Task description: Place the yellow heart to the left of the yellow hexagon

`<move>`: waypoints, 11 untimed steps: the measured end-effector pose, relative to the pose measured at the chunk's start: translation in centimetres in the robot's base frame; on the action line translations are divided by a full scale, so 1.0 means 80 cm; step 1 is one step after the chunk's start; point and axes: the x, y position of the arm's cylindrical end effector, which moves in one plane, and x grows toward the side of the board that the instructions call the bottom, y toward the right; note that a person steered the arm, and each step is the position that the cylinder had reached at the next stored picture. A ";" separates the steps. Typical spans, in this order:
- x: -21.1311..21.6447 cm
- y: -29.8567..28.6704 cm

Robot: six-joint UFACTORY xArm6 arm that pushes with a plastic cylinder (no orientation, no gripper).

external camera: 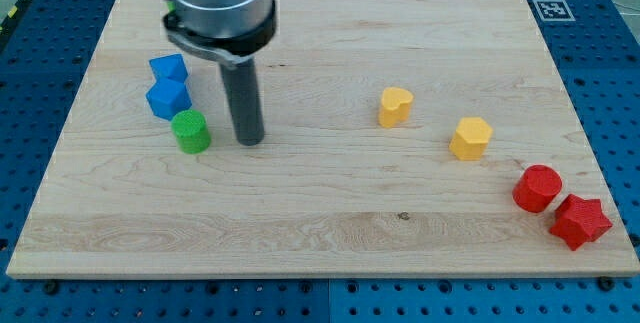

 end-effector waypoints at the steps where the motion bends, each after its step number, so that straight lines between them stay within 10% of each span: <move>1: 0.000 -0.044; 4: -0.038 0.041; 7: -0.099 0.332; 11: -0.034 0.121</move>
